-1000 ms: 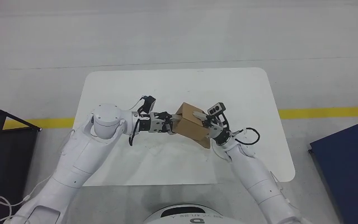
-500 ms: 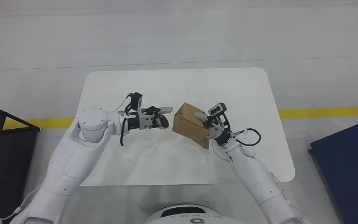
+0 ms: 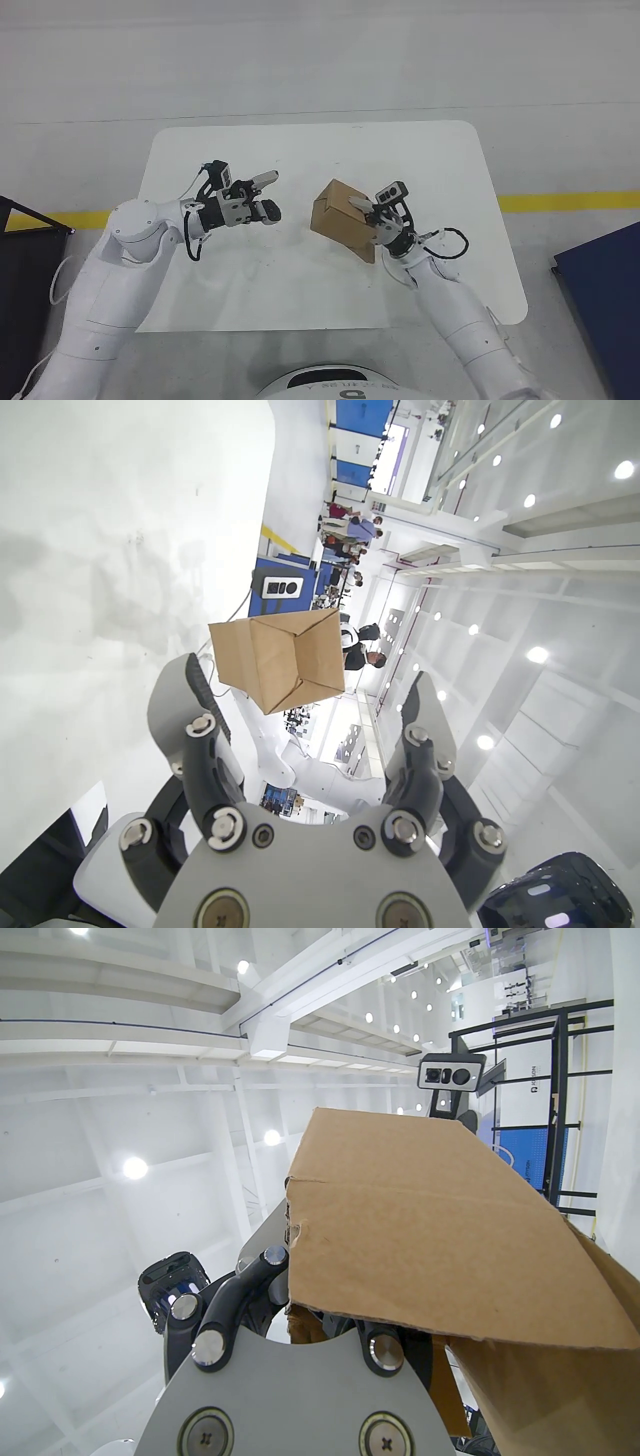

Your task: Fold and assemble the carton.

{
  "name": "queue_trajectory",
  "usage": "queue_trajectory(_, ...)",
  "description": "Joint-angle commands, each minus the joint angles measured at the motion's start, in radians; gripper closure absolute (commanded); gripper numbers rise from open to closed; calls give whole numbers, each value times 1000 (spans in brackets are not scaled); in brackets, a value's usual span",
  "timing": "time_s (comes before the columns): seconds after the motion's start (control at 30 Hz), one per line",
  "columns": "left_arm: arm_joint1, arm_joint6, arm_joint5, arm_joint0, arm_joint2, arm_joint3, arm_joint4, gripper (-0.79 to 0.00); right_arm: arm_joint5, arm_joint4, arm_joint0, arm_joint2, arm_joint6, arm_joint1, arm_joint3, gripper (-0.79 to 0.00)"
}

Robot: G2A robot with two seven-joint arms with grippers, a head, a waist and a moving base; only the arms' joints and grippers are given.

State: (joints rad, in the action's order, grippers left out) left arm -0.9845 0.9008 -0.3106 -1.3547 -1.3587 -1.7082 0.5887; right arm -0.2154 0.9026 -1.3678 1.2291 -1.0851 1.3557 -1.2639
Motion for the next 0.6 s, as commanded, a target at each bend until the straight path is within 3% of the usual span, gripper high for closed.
queue_trajectory(0.0, 2, 1, 16, -6, -19, 5, 7, -613, 14, -184, 25, 35, 54, -18, -14, 0)
queue_trajectory(0.1, 3, -9, 61, -18, -41, 14, 19, -628, 114, -424, 45, 86, 80, -49, -74, 0)
queue_trajectory(0.2, 2, -16, 96, -30, -48, 21, 31, -785, 264, -706, 53, 110, 71, -81, -185, 0)
queue_trajectory(0.37, 0, -22, 129, -38, -45, 36, 39, -785, 528, -1033, 92, 86, -29, -115, -368, 0)
queue_trajectory(0.57, -1, -25, 135, -40, -44, 40, 42, -785, 720, -1277, 177, 20, -127, -135, -464, 0)
